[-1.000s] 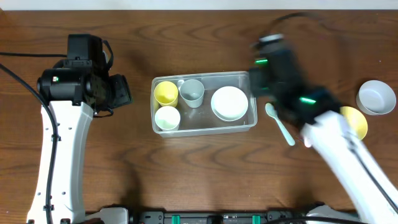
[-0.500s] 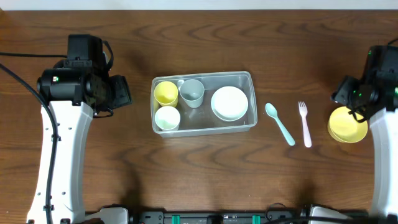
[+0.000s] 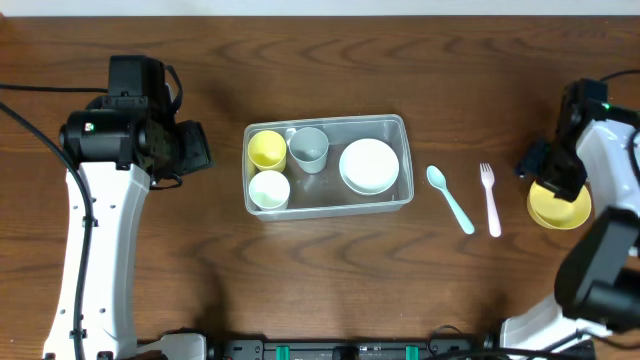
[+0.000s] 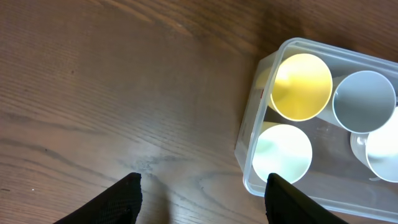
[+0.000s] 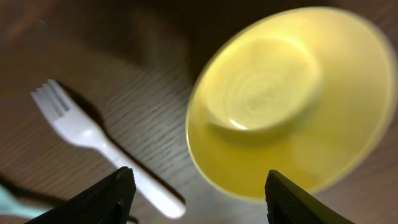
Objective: Pack container
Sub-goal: 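Move the right gripper to the yellow bowl and grasp it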
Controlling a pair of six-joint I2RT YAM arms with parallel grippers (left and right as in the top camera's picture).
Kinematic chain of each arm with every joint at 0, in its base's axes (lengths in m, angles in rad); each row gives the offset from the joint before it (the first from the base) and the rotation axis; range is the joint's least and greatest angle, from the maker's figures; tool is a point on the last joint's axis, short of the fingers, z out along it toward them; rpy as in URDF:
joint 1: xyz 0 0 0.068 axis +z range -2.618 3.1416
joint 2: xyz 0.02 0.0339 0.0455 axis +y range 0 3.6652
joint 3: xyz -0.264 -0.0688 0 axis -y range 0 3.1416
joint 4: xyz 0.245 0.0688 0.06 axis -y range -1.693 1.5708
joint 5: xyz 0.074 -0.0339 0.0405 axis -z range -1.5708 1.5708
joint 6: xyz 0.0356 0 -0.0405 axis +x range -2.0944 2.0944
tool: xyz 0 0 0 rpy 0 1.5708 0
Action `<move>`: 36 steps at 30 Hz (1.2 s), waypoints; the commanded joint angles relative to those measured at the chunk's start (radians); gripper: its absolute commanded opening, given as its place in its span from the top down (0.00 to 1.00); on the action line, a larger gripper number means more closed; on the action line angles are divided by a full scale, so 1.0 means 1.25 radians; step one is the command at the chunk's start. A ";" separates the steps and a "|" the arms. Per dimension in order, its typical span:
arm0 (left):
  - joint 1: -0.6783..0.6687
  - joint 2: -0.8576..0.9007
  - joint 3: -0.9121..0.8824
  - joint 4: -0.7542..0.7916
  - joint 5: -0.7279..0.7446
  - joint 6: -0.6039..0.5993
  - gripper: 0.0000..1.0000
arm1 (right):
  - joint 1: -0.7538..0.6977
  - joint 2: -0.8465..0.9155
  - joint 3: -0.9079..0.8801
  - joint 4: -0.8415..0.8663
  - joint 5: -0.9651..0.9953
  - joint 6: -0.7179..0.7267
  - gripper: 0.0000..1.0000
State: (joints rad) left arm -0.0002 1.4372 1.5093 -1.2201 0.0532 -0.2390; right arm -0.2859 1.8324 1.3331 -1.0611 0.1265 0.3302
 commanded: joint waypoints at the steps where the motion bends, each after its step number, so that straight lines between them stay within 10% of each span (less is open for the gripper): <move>1: 0.003 0.002 -0.009 -0.002 -0.001 -0.004 0.36 | -0.004 0.044 -0.005 0.008 -0.003 0.011 0.31; 8: 0.003 0.002 -0.009 -0.002 0.000 -0.004 0.36 | -0.004 0.085 -0.005 0.014 -0.003 0.010 0.34; 24: 0.003 0.002 -0.009 -0.002 0.000 -0.004 0.36 | -0.002 0.120 -0.010 0.018 -0.003 0.011 0.98; 36: 0.003 0.002 -0.009 -0.002 0.000 -0.004 0.36 | 0.032 0.040 0.022 0.021 -0.117 -0.067 0.99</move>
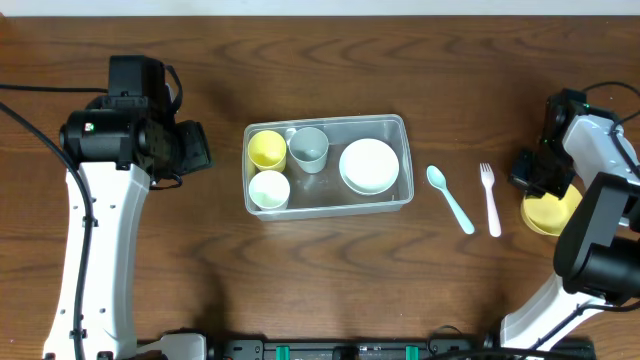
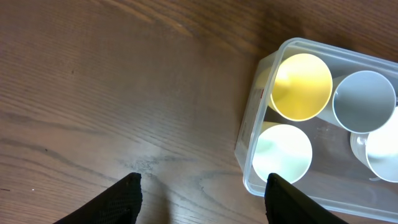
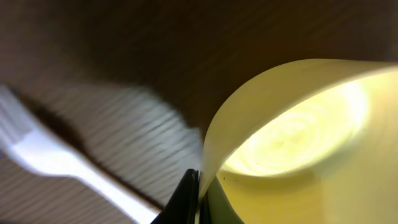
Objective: Pack container
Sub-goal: 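Move the right gripper to the yellow bowl and grasp it, then carry the yellow bowl onto the white bowl in the container and release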
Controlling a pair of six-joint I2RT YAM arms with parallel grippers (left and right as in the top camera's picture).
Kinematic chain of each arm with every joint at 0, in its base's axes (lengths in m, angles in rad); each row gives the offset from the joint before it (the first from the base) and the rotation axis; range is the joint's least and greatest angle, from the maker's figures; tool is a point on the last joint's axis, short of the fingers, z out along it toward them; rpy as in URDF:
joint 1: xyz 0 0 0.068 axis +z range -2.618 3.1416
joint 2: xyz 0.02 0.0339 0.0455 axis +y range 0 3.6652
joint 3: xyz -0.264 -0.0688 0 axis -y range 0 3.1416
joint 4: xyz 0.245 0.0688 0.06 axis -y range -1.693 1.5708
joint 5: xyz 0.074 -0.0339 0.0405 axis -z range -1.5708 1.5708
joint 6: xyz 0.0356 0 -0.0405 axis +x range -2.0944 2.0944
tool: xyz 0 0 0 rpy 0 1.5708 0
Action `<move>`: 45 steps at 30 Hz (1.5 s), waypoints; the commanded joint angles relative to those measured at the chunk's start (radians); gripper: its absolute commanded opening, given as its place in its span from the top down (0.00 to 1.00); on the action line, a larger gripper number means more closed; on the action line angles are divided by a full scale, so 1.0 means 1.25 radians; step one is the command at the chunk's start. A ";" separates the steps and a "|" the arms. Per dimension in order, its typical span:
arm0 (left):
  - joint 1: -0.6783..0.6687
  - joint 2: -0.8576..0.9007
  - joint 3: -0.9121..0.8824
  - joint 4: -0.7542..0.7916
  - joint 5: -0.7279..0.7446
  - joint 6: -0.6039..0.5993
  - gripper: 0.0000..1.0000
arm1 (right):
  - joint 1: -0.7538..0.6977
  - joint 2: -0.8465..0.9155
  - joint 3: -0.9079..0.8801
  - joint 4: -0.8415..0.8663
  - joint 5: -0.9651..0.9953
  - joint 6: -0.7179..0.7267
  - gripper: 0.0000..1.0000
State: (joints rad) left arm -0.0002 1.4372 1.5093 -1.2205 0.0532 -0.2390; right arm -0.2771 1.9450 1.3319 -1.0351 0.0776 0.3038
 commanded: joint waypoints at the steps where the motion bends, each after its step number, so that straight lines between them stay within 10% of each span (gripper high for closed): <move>1: 0.003 0.002 -0.009 -0.002 -0.001 -0.004 0.36 | 0.036 -0.073 0.033 -0.002 -0.091 -0.065 0.99; 20: 0.003 0.002 -0.009 -0.002 0.000 -0.004 0.36 | 0.596 -0.307 0.085 0.096 -0.137 -0.334 0.98; 38: 0.003 0.002 -0.009 -0.001 0.000 -0.004 0.36 | 0.687 -0.108 0.085 0.132 -0.138 -0.334 0.95; 45: 0.003 0.002 -0.009 -0.001 0.000 -0.004 0.36 | 0.686 -0.106 0.085 0.131 -0.137 -0.334 0.60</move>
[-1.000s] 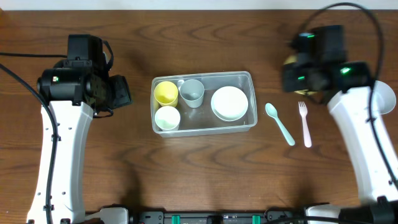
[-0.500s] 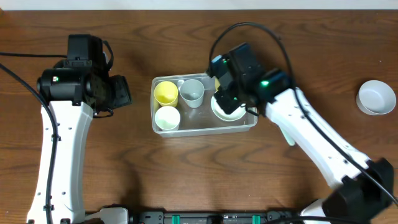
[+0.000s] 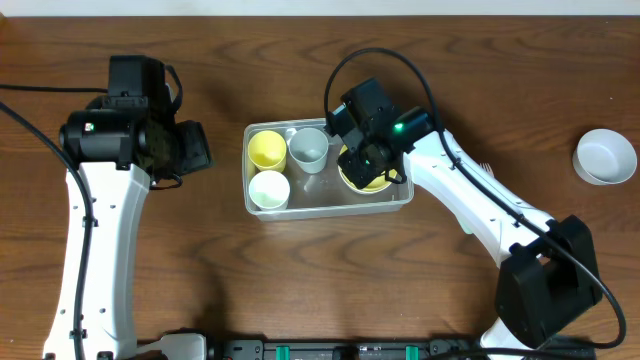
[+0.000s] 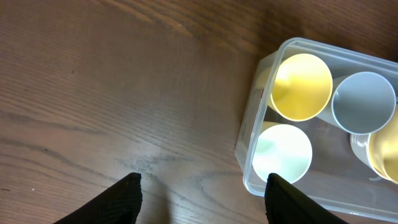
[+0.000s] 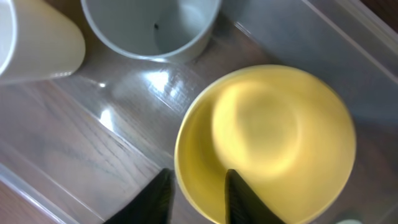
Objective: Pack container
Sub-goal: 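Carry the yellow bowl onto the white bowl in the container and release, then move the right gripper to the far-right white bowl and grasp it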
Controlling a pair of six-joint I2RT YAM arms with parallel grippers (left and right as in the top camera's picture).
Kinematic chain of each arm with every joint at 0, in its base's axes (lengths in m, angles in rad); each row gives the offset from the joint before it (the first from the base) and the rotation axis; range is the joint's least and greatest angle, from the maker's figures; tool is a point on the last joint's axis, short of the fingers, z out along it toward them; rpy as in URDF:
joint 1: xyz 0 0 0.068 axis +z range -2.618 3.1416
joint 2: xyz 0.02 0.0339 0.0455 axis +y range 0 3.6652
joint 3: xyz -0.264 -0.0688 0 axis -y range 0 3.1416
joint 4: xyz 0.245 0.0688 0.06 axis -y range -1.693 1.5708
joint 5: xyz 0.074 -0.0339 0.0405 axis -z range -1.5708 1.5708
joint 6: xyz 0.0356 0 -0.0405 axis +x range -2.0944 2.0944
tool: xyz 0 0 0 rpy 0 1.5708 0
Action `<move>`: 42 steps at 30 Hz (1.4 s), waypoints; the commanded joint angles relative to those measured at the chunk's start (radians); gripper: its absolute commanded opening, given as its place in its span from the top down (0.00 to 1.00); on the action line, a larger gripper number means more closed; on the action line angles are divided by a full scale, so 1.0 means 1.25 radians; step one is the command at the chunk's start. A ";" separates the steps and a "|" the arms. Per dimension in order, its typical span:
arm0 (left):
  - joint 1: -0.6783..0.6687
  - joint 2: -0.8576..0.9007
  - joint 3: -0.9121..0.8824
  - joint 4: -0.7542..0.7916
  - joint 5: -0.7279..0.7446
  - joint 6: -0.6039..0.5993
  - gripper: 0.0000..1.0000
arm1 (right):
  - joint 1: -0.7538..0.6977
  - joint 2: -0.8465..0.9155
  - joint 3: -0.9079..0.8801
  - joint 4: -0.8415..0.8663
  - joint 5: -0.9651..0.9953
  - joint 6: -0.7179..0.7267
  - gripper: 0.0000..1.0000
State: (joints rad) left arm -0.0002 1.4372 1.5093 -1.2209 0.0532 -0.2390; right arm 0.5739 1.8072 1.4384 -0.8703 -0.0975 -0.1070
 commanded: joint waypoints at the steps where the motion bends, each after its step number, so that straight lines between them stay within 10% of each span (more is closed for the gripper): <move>1: 0.003 0.002 -0.009 -0.001 -0.001 -0.004 0.36 | 0.005 0.004 0.000 -0.001 0.003 -0.006 0.59; 13: 0.003 0.002 -0.009 -0.001 -0.001 -0.004 0.36 | -0.032 -0.071 0.039 0.006 0.181 0.181 0.55; 23: 0.003 0.002 -0.009 -0.001 -0.001 -0.004 0.36 | -0.407 -0.230 0.053 -0.005 0.183 0.265 0.39; 31: 0.003 0.002 -0.009 -0.001 -0.001 -0.004 0.36 | -0.703 -0.139 0.053 -0.012 0.146 0.215 0.39; 42: 0.003 0.002 -0.009 -0.010 -0.001 -0.004 0.36 | -0.830 0.079 0.053 0.054 0.147 0.210 0.36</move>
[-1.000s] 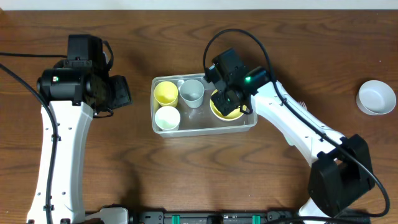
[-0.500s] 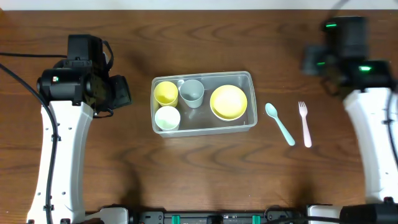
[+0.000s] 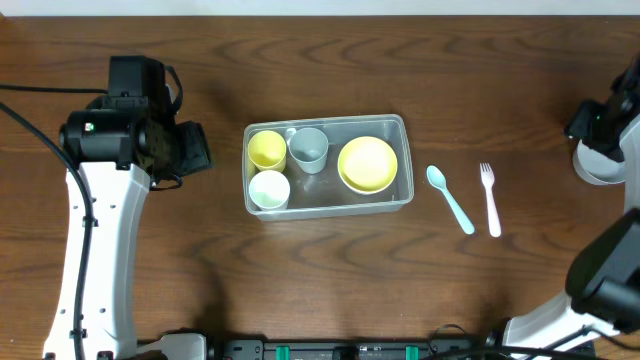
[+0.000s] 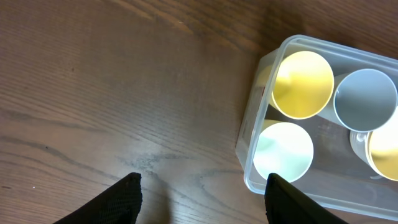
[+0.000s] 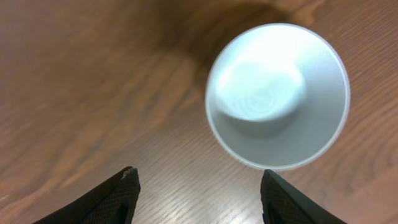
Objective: Pack container
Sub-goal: 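Move the right gripper to the far-right white bowl and grasp it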
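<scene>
A clear plastic container (image 3: 340, 120) stands mid-table, and its wall (image 4: 247, 134) shows in the left wrist view. It holds a yellow cup (image 3: 266, 149), a pale green cup (image 3: 269, 189), a grey cup (image 3: 309, 148) and a yellow bowl (image 3: 367, 165) nested on a white one. A pale blue bowl (image 5: 278, 96) rests on the table at the far right. My right gripper (image 5: 198, 186) hangs open just beside and above it, holding nothing. Left of the container, my left gripper (image 4: 200, 186) is open and empty.
A light blue spoon (image 3: 450, 198) and a pink fork (image 3: 490, 198) lie side by side on the wood between the container and the pale blue bowl (image 3: 602, 168). The right arm (image 3: 600, 120) covers part of that bowl.
My right gripper was over the yellow bowl inside the container; now it is open at the far right by the pale blue bowl. The yellow bowl stays in the container. The left arm is unmoved.
My right gripper was open above the yellow bowl at the table's right end. Then it was shut on that bowl's rim. Then the bowl lay in the container on the white bowl. Now the gripper is at the right end over a pale blue bowl.
</scene>
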Controlling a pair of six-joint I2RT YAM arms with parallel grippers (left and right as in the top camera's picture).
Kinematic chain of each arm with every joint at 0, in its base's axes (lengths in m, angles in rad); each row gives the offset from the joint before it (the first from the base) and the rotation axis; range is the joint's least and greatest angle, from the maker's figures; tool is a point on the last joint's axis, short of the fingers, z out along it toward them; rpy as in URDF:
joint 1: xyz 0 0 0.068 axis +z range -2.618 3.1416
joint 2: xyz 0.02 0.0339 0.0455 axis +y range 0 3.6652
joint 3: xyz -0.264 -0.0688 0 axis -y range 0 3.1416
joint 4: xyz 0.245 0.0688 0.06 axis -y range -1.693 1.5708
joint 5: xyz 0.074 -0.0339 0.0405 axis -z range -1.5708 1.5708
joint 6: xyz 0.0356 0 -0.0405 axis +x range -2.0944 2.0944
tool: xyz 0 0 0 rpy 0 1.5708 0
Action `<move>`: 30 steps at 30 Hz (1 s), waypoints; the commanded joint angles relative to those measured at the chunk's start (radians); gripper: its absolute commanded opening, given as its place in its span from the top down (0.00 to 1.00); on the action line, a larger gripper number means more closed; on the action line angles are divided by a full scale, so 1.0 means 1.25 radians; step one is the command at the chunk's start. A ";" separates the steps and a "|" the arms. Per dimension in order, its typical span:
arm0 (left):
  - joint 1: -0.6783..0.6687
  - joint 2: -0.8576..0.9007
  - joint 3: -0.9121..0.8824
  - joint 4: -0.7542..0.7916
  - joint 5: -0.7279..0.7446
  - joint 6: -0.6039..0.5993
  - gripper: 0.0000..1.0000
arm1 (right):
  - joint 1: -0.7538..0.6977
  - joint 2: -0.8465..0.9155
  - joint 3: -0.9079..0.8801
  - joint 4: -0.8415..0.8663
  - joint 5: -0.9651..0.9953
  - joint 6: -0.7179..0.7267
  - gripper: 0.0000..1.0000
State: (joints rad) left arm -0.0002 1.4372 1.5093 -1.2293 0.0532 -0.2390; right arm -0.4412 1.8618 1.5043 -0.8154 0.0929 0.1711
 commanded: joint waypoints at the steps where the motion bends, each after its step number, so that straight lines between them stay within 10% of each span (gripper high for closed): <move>1: 0.003 0.002 -0.009 -0.003 -0.001 -0.004 0.36 | -0.023 0.050 0.000 0.015 -0.005 -0.013 0.36; 13: 0.003 0.002 -0.009 -0.004 -0.001 -0.004 0.36 | -0.035 0.201 0.000 0.059 -0.006 -0.031 0.39; 20: 0.003 0.002 -0.009 -0.003 -0.001 -0.004 0.37 | -0.034 0.194 0.005 0.055 -0.006 -0.030 0.77; 30: 0.003 0.002 -0.009 -0.003 -0.001 -0.004 0.36 | 0.010 0.065 0.067 0.011 -0.105 -0.030 0.98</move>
State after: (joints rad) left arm -0.0002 1.4372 1.5093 -1.2301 0.0532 -0.2390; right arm -0.4725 2.0426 1.5433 -0.7876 0.0204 0.1371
